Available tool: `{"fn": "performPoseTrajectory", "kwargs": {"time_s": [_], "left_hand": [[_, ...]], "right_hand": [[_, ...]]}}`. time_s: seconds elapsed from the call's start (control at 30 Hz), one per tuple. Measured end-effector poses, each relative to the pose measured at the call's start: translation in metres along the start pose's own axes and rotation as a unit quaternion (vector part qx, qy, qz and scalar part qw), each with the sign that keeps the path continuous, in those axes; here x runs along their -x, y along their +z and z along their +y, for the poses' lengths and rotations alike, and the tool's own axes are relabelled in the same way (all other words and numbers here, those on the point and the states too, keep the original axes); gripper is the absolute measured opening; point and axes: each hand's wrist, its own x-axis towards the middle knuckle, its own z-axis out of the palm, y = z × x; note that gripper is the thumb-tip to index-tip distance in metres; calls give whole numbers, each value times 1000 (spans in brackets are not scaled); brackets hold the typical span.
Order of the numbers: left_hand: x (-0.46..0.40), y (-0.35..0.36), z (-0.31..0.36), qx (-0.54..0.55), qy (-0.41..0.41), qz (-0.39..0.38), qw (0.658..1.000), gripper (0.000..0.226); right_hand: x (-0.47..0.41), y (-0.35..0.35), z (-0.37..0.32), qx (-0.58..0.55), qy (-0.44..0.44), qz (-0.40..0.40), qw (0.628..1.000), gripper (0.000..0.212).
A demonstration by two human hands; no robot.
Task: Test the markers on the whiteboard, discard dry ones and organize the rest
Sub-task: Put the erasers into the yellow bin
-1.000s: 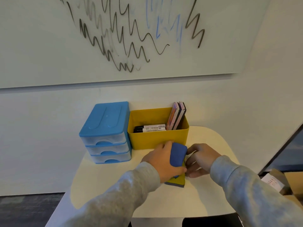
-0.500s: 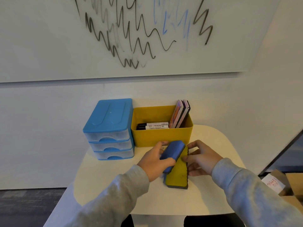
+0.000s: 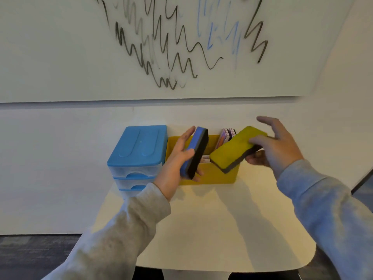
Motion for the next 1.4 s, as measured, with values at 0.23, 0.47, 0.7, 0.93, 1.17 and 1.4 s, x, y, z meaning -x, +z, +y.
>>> {"fn": "performPoseTrajectory", "kwargs": {"time_s": [0.23, 0.47, 0.7, 0.93, 1.17, 1.4], "left_hand": [[-14, -2, 20, -70, 22, 68, 995, 67], [-28, 0, 23, -74, 19, 111, 991, 68], [-33, -4, 14, -122, 4, 118, 985, 56], [-41, 1, 11, -207, 42, 113, 971, 66], [-68, 25, -2, -260, 13, 9, 966, 73], [-88, 26, -9, -337, -80, -86, 934, 73]], "right_hand": [[-26, -1, 0, 108, -13, 27, 994, 45], [-31, 3, 0, 300, -142, -5, 943, 54], [-35, 11, 24, 493, -143, -80, 854, 53], [-39, 16, 40, 424, -132, -70, 893, 38], [-34, 17, 52, 359, -112, -54, 925, 26], [-32, 12, 53, 356, -148, -59, 921, 36]]}}
